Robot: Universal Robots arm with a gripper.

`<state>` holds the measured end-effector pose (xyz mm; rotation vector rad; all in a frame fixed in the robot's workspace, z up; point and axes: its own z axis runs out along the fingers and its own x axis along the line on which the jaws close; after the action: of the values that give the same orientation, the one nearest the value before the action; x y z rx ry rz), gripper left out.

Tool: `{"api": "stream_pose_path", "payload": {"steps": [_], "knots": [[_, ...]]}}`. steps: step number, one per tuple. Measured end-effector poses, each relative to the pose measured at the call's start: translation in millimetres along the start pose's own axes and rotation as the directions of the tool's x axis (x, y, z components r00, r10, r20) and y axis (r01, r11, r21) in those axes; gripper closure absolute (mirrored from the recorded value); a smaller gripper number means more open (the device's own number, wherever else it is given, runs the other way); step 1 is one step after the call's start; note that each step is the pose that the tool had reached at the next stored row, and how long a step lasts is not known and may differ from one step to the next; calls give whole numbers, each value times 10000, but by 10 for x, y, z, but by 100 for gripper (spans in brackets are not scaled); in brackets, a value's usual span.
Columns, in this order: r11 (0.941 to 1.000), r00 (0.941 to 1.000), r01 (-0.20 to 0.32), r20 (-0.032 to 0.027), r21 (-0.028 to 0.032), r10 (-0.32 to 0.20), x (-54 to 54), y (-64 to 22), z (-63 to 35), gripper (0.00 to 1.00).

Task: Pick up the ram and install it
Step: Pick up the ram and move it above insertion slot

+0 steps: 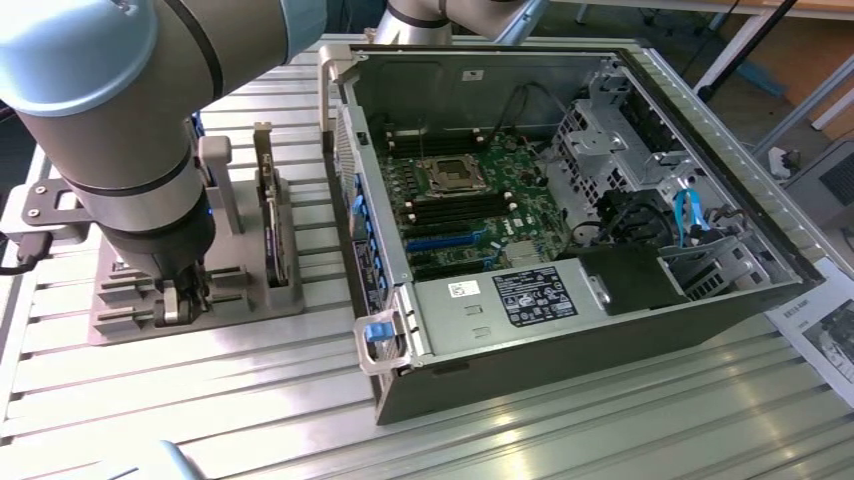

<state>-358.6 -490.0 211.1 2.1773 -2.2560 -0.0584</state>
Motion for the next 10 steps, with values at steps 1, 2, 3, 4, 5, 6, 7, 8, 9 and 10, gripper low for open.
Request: {"api": "stream_pose_path", "payload": {"steps": [1, 2, 3, 4, 5, 6, 7, 8, 9, 10], "knots": [[10000, 10000, 0, -2, 0, 0, 0, 0, 2, 76], [10000, 10000, 0, -3, 0, 0, 0, 0, 4, 76], [10000, 10000, 0, -4, 0, 0, 0, 0, 5, 76], [10000, 10000, -1, -3, 1, 1, -2, 0, 8, 76], [10000, 10000, -1, -4, 0, 1, -2, 0, 7, 76], [10000, 10000, 0, -3, 0, 0, -2, 0, 8, 76], [10000, 10000, 1, -3, 0, -1, -4, 0, 8, 76], [10000, 10000, 1, -3, 1, -1, -5, -1, 8, 76], [10000, 10000, 0, -3, 1, 0, -6, 0, 8, 76], [10000, 10000, 0, -4, 0, 0, -8, 0, 7, 76]]}}
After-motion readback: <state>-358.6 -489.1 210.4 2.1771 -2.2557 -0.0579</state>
